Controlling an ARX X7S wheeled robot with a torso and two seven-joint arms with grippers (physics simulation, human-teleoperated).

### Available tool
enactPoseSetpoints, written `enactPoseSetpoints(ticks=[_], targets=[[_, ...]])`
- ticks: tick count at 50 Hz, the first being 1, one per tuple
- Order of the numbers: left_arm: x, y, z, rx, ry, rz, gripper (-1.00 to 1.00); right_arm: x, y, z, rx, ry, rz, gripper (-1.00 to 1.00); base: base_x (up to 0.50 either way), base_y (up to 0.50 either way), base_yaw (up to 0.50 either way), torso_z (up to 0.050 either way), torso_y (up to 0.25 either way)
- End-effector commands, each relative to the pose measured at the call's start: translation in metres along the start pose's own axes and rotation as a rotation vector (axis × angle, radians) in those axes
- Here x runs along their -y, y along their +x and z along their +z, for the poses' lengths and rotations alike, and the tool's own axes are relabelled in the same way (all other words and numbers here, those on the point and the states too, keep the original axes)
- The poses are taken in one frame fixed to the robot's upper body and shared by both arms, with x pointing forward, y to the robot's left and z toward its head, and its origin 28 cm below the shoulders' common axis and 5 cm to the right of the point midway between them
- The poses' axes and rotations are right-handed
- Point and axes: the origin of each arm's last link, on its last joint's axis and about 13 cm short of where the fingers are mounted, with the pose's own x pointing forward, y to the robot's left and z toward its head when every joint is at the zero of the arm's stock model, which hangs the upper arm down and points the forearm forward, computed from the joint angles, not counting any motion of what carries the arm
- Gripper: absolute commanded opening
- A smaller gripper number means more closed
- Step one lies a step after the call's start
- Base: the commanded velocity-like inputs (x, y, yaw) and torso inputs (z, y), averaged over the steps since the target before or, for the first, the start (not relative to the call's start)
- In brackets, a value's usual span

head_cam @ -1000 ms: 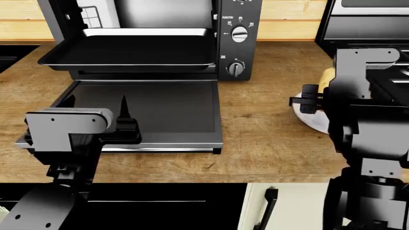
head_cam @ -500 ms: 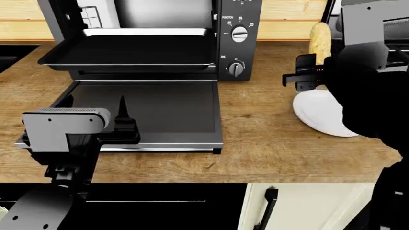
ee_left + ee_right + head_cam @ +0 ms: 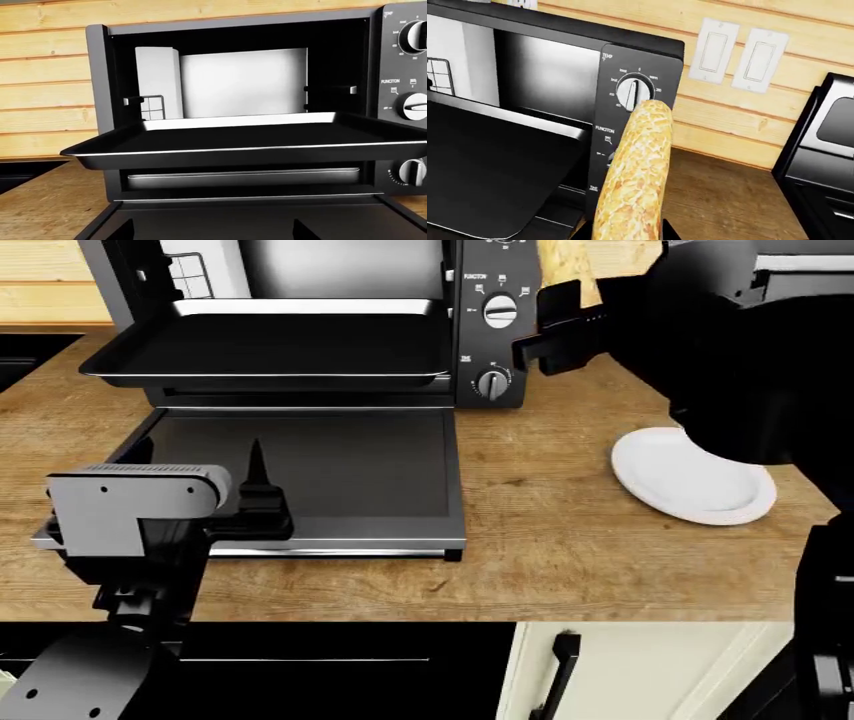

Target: Place the baguette on the tray of the toaster oven.

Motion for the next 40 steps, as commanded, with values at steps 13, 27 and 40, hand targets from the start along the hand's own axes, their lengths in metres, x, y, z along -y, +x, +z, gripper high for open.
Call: enactPoseSetpoints(ticks=[13,27,40], targets=[[0.000,-0.001,-0.001,-0.003,0.002,0.000,1.00,-0.022,0.024,0.018,0.017,-0.034,0.197,-1.00,0.00,0.00,0.00,0.000,0.000],[-0.001,-0.001,-0.002,-0.004,0.003,0.003,1.00,-0.028,0.042,0.025,-0.012,-0.005,0.312,-1.00,0.00,0.00,0.00,0.000,0.000],[0.000,-0.002,-0.004,-0.009,0.004,0.001,1.00,-0.028,0.051,0.045,-0.025,0.005,0.371,-1.00,0.00,0.00,0.00,0.000,0.000]])
